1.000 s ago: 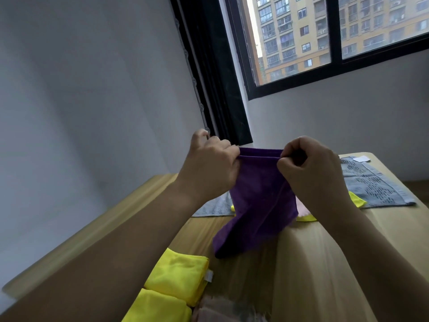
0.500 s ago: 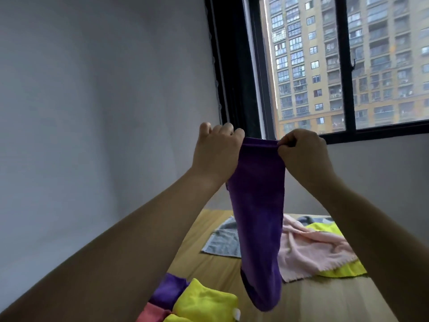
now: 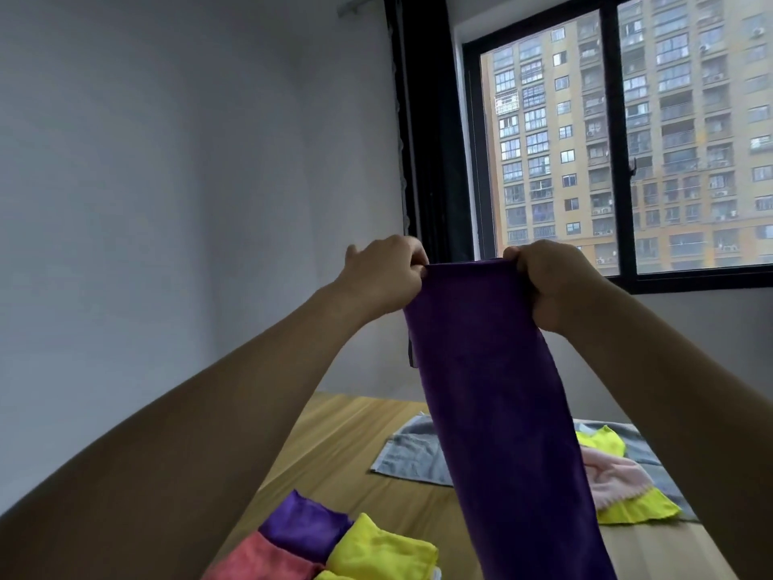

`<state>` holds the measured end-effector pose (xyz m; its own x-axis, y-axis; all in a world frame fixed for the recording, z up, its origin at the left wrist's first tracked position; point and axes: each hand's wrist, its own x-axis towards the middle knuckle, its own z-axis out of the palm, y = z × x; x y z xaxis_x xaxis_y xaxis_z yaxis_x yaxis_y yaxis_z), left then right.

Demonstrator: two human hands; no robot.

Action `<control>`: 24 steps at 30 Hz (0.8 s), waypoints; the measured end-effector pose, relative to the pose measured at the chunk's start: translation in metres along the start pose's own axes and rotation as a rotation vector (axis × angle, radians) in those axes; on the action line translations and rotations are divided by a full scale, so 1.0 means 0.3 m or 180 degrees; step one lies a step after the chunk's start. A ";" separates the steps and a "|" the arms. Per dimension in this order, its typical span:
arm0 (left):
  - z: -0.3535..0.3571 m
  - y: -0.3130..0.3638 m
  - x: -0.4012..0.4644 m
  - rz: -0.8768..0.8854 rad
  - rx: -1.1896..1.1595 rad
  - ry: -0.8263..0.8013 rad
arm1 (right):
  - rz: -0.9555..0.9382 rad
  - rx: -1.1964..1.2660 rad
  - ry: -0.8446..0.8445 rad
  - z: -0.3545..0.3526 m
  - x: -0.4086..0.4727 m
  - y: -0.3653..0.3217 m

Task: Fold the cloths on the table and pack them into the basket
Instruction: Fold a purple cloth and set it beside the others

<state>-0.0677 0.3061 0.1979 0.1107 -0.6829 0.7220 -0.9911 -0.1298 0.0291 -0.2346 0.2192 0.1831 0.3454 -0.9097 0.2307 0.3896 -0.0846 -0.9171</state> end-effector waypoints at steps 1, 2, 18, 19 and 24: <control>-0.001 0.000 -0.002 0.0020 -0.0066 -0.0082 | 0.0001 0.0042 -0.0019 -0.003 -0.002 -0.005; 0.004 0.000 -0.006 0.0017 -0.0187 -0.0164 | -0.0029 0.0041 -0.0069 -0.008 -0.005 -0.005; 0.332 -0.011 0.065 -0.0704 -0.1701 -0.1015 | -0.0473 -0.1615 -0.0106 -0.174 0.265 0.200; 0.379 -0.017 0.084 -0.0736 -0.1738 -0.0981 | -0.0395 -0.1490 -0.0111 -0.183 0.302 0.224; 0.593 -0.055 0.199 -0.0894 -0.1577 -0.0423 | -0.0225 -0.0923 -0.0139 -0.205 0.491 0.317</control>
<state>-0.0316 0.1396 0.1175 0.3507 -0.7594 0.5481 -0.8352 0.0111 0.5498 -0.1992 0.0523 0.1100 0.3650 -0.8795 0.3054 0.1560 -0.2656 -0.9514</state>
